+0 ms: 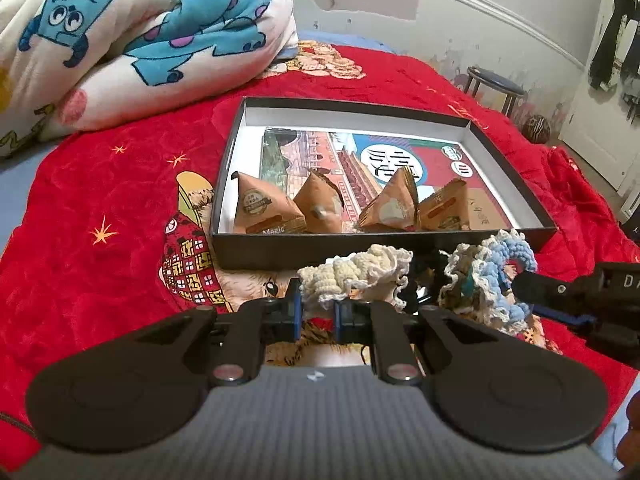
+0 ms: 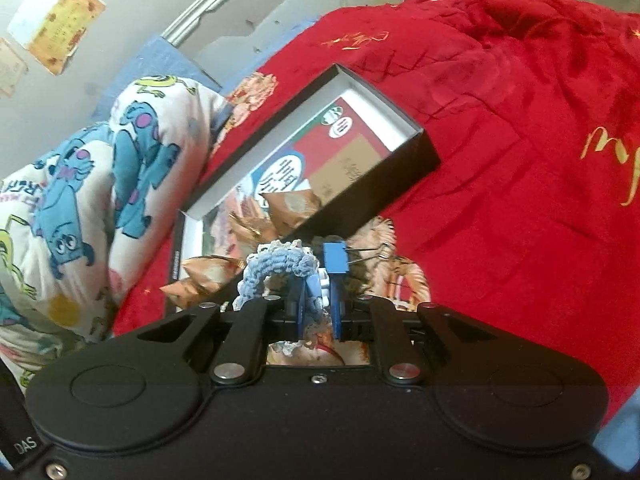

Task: Organize objects
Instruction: 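Grasp the beige rope scrunchie with the left tool while the right tool grasps the light-blue crochet scrunchie, then carry both held scrunchies up and over the black box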

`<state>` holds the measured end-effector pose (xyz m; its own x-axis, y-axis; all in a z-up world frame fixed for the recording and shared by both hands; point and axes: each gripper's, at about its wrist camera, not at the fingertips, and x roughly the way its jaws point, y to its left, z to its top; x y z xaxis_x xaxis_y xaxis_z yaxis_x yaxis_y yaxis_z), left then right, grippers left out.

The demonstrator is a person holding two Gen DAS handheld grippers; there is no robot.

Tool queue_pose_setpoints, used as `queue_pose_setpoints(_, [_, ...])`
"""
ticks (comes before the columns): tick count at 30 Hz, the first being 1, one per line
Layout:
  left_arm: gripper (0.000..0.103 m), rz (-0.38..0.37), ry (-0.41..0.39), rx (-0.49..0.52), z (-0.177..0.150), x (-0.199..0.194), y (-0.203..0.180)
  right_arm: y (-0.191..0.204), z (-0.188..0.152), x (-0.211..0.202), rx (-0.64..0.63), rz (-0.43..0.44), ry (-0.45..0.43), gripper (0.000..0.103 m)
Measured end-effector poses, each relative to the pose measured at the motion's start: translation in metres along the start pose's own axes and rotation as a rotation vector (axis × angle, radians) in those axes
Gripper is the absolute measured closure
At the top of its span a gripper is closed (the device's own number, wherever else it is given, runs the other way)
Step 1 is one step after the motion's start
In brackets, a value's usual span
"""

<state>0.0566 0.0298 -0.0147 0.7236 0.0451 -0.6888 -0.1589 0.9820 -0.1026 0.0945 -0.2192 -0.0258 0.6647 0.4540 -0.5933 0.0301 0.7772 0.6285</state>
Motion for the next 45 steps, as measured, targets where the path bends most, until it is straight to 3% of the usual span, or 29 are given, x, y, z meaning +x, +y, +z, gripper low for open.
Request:
queue_pose_setpoints(15, [0.085, -0.085, -0.092, -0.039, 0.005, -0.014, 0.0, 0.01, 0.003, -0.002, 0.005, 0.106, -0.023, 0.09])
queue_pose_setpoints(30, [0.085, -0.093, -0.126, -0.026, 0.007, -0.018, -0.003, 0.02, 0.005, 0.001, -0.009, 0.153, -0.028, 0.09])
queue_pose_setpoints(37, [0.084, -0.092, -0.122, -0.084, 0.009, -0.016, 0.008, 0.025, 0.004, 0.003, -0.024, 0.184, -0.028, 0.09])
queue_pose_setpoints(45, [0.084, -0.103, -0.154, -0.085, 0.012, -0.017, 0.01, 0.03, 0.006, 0.009, -0.037, 0.212, -0.019, 0.09])
